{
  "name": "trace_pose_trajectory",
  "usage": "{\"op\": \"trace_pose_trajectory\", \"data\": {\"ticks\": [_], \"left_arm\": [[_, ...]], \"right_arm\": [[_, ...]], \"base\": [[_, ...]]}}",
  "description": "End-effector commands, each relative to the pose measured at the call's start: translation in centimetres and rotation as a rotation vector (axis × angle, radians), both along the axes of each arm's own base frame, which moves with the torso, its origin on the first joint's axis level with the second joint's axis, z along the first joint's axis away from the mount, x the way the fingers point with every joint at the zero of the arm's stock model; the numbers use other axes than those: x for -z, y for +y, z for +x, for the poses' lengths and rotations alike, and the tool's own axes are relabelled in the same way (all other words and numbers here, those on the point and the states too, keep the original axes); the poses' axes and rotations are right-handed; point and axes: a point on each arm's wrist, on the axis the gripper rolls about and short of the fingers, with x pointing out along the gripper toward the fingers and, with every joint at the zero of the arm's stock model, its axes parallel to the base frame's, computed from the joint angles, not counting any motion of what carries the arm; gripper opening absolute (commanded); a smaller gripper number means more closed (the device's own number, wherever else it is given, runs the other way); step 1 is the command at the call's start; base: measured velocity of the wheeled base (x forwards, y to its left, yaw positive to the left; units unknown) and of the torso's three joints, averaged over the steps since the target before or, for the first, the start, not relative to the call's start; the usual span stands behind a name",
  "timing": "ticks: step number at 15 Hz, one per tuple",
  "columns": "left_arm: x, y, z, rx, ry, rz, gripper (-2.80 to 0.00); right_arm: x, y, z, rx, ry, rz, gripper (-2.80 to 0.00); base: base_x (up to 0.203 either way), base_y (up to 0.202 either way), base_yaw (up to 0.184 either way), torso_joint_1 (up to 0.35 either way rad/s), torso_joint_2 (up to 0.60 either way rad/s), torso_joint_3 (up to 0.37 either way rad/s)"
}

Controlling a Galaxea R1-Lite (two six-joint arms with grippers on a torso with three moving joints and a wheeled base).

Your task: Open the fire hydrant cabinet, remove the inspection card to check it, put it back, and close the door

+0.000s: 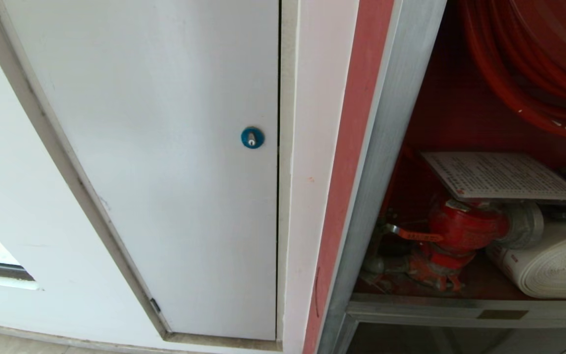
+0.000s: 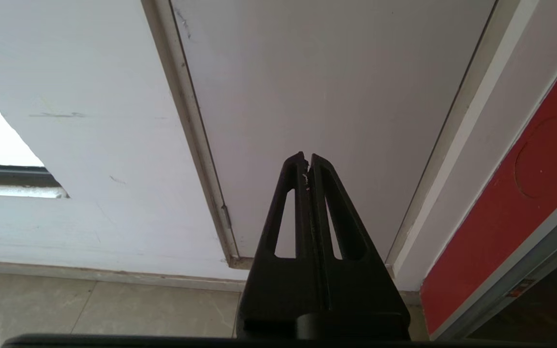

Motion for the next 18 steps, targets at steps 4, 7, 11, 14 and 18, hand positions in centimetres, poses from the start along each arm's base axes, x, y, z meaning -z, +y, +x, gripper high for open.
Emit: {"op": "trace_pose_trajectory", "data": {"ticks": [4, 7, 11, 14, 18], "left_arm": [[0.0, 0.0, 0.0, -0.002, 0.003, 0.0, -2.8], [0.0, 0.0, 0.0, 0.0, 0.003, 0.0, -2.8], [0.0, 0.0, 0.0, 0.0, 0.002, 0.0, -2.8], [0.0, 0.0, 0.0, -0.001, 0.002, 0.0, -2.8], [0.0, 0.0, 0.0, 0.0, 0.002, 0.001, -2.8]], "right_arm": [[-5.2, 0.0, -0.1, 0.005, -0.006, -0.032, -2.8], [-7.2, 0.0, 0.9, 0.004, 0.037, -0.123, -2.8], [-10.3, 0.0, 3.7, -0.01, 0.13, -0.227, -2.8], [-13.3, -0.1, 7.2, -0.02, 0.203, -0.269, -2.8], [-16.4, -0.2, 11.1, -0.011, 0.253, -0.411, -2.8]], "base": [[0.0, 0.0, 0.0, 0.0, 0.0, 0.0], [0.0, 0.0, 0.0, 0.0, 0.0, 0.0], [0.0, 0.0, 0.0, 0.0, 0.0, 0.0], [0.0, 0.0, 0.0, 0.0, 0.0, 0.0], [0.0, 0.0, 0.0, 0.0, 0.0, 0.0]]}}
